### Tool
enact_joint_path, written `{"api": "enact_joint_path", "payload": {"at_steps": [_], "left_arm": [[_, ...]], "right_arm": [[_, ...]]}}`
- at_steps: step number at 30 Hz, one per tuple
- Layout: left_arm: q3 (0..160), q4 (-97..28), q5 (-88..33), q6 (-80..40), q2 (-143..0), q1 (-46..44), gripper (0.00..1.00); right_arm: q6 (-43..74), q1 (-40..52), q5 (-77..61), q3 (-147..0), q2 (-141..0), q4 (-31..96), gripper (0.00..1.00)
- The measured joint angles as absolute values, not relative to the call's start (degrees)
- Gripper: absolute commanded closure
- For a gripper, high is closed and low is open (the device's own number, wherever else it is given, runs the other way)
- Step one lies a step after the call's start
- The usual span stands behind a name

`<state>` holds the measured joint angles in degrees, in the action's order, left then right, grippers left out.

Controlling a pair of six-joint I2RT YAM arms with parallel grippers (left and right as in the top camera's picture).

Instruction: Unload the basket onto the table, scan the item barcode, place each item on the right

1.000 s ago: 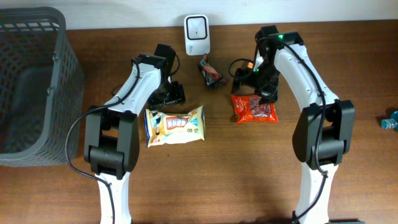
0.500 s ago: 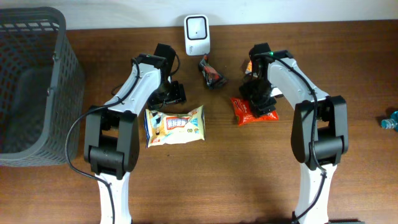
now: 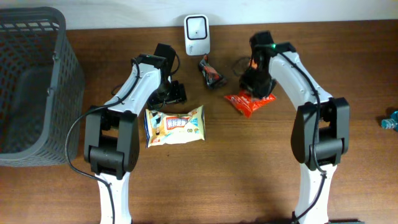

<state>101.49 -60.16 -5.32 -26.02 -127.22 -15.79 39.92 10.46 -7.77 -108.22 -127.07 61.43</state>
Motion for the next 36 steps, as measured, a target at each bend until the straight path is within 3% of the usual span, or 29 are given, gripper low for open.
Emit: {"api": "enact_joint_path", "payload": {"at_steps": [1, 2, 3, 8, 13, 15, 19, 23, 24, 30, 36], "left_arm": [[101.5, -60.1, -5.3, -26.0, -127.2, -15.8, 0.14], [101.5, -60.0, -5.3, -26.0, -127.2, -15.8, 0.14], [101.5, -60.0, -5.3, -26.0, -127.2, -15.9, 0.13], [101.5, -60.1, -5.3, -26.0, -127.2, -16.0, 0.12], [101.4, -60.1, -5.3, -26.0, -127.2, -16.1, 0.09], [101.4, -60.1, -5.3, -26.0, -127.2, -16.1, 0.04], [101.4, -60.1, -5.3, -26.0, -127.2, -16.2, 0.01], [101.4, -60.1, -5.3, -26.0, -127.2, -16.2, 0.01], [101.4, -60.2, -5.3, -26.0, -127.2, -16.2, 0.01], [101.4, -60.1, -5.3, -26.0, -127.2, -16.3, 0.01], [101.4, -60.1, -5.3, -26.0, -127.2, -16.3, 0.01]], "right_arm": [[36.5, 11.0, -8.0, -111.2, -127.1, 61.9, 0.75], [34.0, 11.8, -8.1, -113.8, -127.1, 62.1, 0.49], [32.3, 12.4, -8.0, -115.4, -127.1, 62.7, 0.41], [37.2, 13.3, -1.5, -114.1, -127.1, 70.2, 0.38], [42.5, 13.3, -2.7, -100.4, -127.3, 57.4, 0.38], [43.2, 13.3, -3.1, -98.5, -127.3, 54.5, 0.55], [42.2, 13.3, -3.0, -98.3, -127.1, 51.5, 0.76], [35.8, 13.2, -3.0, -100.0, -127.0, 51.3, 0.81], [33.7, 13.2, -3.1, -101.0, -127.1, 51.8, 0.88], [18.7, 13.8, -4.1, -113.0, -127.3, 51.0, 0.91], [11.4, 17.8, -4.3, -117.2, -127.3, 41.5, 0.92]]}}
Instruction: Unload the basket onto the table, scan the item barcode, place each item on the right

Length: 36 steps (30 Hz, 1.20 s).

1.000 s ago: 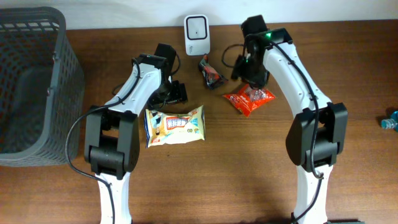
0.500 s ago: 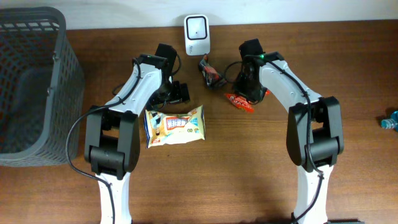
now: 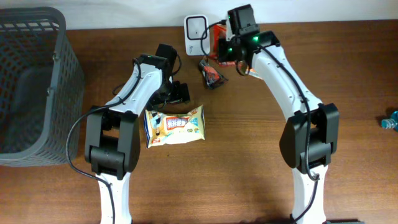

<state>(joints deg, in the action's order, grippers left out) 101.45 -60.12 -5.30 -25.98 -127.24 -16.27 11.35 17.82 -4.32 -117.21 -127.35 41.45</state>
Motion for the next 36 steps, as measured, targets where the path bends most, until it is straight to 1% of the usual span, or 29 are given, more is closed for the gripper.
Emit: {"api": "enact_joint_path", "payload": {"at_steps": [2, 5, 6, 8, 16, 21, 22, 23, 24, 25, 27, 29, 31, 34, 36], "left_arm": [[101.4, -60.1, -5.3, -26.0, -127.2, -16.3, 0.01], [101.4, -60.0, -5.3, -26.0, -127.2, -16.3, 0.01], [101.4, -60.0, -5.3, -26.0, -127.2, -16.3, 0.01], [101.4, -60.0, -5.3, -26.0, -127.2, -16.3, 0.01], [101.4, -60.0, -5.3, -26.0, -127.2, -16.3, 0.01], [101.4, -60.0, -5.3, -26.0, -127.2, -16.3, 0.01], [101.4, -60.0, -5.3, -26.0, -127.2, -16.3, 0.01], [101.4, -60.0, -5.3, -26.0, -127.2, -16.3, 0.01], [101.4, -60.0, -5.3, -26.0, -127.2, -16.3, 0.01], [101.4, -60.0, -5.3, -26.0, -127.2, -16.3, 0.01], [101.4, -60.0, -5.3, -26.0, -127.2, -16.3, 0.01], [101.4, -60.1, -5.3, -26.0, -127.2, -16.3, 0.01], [101.4, -60.0, -5.3, -26.0, -127.2, -16.3, 0.01], [101.4, -60.0, -5.3, -26.0, -127.2, -16.3, 0.01], [101.4, -60.0, -5.3, -26.0, -127.2, -16.3, 0.01]], "right_arm": [[10.1, 19.0, -4.4, -117.2, -127.3, 36.5, 0.87], [9.5, 21.2, -6.3, -117.2, -127.4, 28.7, 0.86], [10.7, 21.7, -7.0, -117.2, -127.8, 23.8, 0.87], [14.0, 22.2, -7.7, -117.2, -128.7, 18.5, 0.87], [23.8, 22.2, -8.1, -117.2, -138.1, 11.4, 0.86], [26.9, 22.2, -8.4, -117.2, -138.8, 10.1, 0.85], [27.2, 22.2, -9.0, -117.2, -138.8, 9.9, 0.86], [27.3, 22.1, -10.1, -117.2, -138.8, 9.9, 0.9], [28.6, 21.7, -11.3, -117.8, -138.8, 11.6, 0.91], [29.8, 21.3, -12.1, -118.3, -138.8, 13.3, 0.9], [30.9, 18.8, -13.0, -120.9, -138.8, 18.8, 0.85], [31.3, 14.6, -13.4, -124.5, -138.6, 26.0, 0.83], [31.7, 8.7, -13.4, -127.8, -137.3, 35.0, 0.83], [31.7, -1.8, -10.6, -134.1, -134.5, 51.9, 0.83], [31.7, -9.7, -7.6, -135.3, -133.2, 58.2, 0.83]]}}
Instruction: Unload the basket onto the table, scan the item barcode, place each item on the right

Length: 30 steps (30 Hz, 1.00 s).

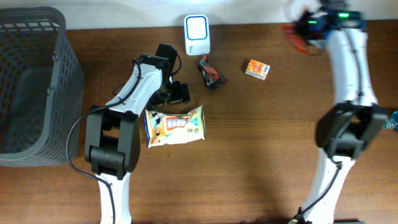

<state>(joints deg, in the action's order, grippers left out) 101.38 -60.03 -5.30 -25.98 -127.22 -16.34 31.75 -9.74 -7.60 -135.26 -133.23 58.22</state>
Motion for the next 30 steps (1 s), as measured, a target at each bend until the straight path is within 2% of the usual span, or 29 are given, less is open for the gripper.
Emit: {"api": "enact_joint_path", "payload": {"at_steps": [1, 4, 7, 10, 14, 20, 22, 25, 30], "left_arm": [[101.4, -60.0, -5.3, -26.0, -127.2, -16.4, 0.01], [101.3, -60.0, -5.3, -26.0, -127.2, -16.4, 0.01], [101.3, -60.0, -5.3, -26.0, -127.2, -16.4, 0.01], [101.3, -60.0, -5.3, -26.0, -127.2, -16.4, 0.01], [101.3, -60.0, -5.3, -26.0, -127.2, -16.4, 0.01], [101.3, -60.0, -5.3, -26.0, -127.2, -16.4, 0.01], [101.3, -60.0, -5.3, -26.0, -127.2, -16.4, 0.01], [101.3, -60.0, -5.3, -26.0, -127.2, -16.4, 0.01], [101.3, -60.0, -5.3, -26.0, -127.2, -16.4, 0.01]], "right_arm": [[31.7, -14.3, -5.9, -135.4, -133.1, 63.3, 0.83], [30.6, -24.7, -2.5, -135.3, -133.2, 67.7, 0.78], [24.9, -33.7, -0.4, -134.5, -133.2, 68.4, 0.78], [19.3, -38.5, 0.0, -131.0, -133.1, 65.3, 0.78], [16.2, -40.9, 0.2, -125.9, -133.0, 59.7, 0.73], [19.1, -40.8, 0.1, -123.7, -133.0, 64.9, 0.8], [21.1, -40.8, -0.6, -123.6, -133.0, 69.6, 0.79], [22.5, -40.8, -3.0, -123.5, -133.0, 76.4, 0.66], [23.0, -40.8, -2.8, -118.5, -132.9, 73.6, 0.66]]}}
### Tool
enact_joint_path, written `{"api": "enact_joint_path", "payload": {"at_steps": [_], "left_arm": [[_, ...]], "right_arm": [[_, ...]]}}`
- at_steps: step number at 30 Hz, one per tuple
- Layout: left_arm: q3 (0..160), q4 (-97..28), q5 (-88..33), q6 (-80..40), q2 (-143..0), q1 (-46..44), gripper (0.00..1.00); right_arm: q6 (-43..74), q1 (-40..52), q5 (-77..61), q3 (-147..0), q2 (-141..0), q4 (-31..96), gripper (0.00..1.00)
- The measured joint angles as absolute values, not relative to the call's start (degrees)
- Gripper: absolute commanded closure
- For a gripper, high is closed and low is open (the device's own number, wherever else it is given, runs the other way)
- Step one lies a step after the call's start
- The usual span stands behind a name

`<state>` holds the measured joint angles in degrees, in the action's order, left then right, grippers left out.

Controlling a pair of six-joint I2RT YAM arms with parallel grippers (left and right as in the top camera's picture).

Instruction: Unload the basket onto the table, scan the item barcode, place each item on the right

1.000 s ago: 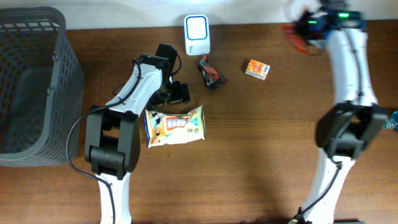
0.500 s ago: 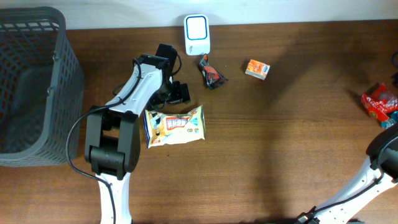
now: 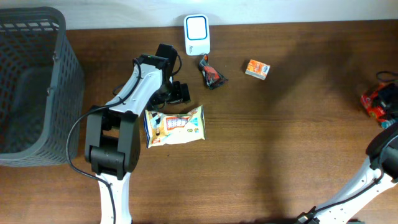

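The white barcode scanner (image 3: 197, 34) stands at the table's back edge. Far off at the right edge, a red snack packet (image 3: 373, 99) sits in my right gripper (image 3: 384, 102), which looks shut on it; the fingers are partly cut off by the frame. My left gripper (image 3: 178, 93) rests low on the table just above a white snack bag (image 3: 175, 126), and its jaws are a dark mass I cannot read. A dark snack packet (image 3: 212, 73) and a small orange box (image 3: 257, 68) lie near the scanner.
A grey mesh basket (image 3: 31, 87) fills the left side of the table. The right arm's base (image 3: 382, 152) stands at the right edge. The wall runs along the back behind the scanner.
My right gripper, with the red packet, has moved from the back right of the table to the right edge, lower in the frame. The left arm and the other items have not moved.
My right gripper was down on the red packet right of the scanner. Then it held the packet up beside the scanner's face. Then it was at the back right with the packet, the orange box uncovered, and now the packet is at the right edge.
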<state>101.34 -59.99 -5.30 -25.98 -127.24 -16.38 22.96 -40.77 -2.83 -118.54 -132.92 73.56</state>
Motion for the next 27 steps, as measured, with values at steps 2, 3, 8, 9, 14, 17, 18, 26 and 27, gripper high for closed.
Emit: {"api": "enact_joint_path", "payload": {"at_steps": [2, 3, 8, 9, 14, 17, 18, 26, 27], "left_arm": [[101.3, -60.0, -5.3, -26.0, -127.2, -16.4, 0.01], [101.3, -60.0, -5.3, -26.0, -127.2, -16.4, 0.01], [101.3, -60.0, -5.3, -26.0, -127.2, -16.4, 0.01], [101.3, -60.0, -5.3, -26.0, -127.2, -16.4, 0.01], [101.3, -60.0, -5.3, -26.0, -127.2, -16.4, 0.01], [101.3, -60.0, -5.3, -26.0, -127.2, -16.4, 0.01], [101.3, -60.0, -5.3, -26.0, -127.2, -16.4, 0.01], [101.3, -60.0, -5.3, -26.0, -127.2, -16.4, 0.01], [101.3, -60.0, -5.3, -26.0, -127.2, -16.4, 0.01]], "right_arm": [[23.8, -40.8, -2.9, -113.8, -132.8, 67.6, 0.66], [23.8, -40.8, -2.8, -112.8, -132.8, 66.0, 0.66], [24.6, -40.8, -0.6, -111.1, -132.8, 58.3, 0.66], [25.2, -40.8, 0.0, -111.1, -132.8, 57.4, 0.66], [29.9, -40.9, 1.7, -111.1, -132.8, 53.7, 0.64], [32.4, -42.6, 1.9, -111.1, -132.8, 52.8, 0.59], [32.6, -43.3, 2.0, -111.1, -132.8, 52.8, 0.59], [26.7, -43.8, -5.3, -115.7, -129.8, 56.8, 0.43], [26.0, -43.3, -5.7, -116.1, -128.6, 56.6, 0.41]]}}
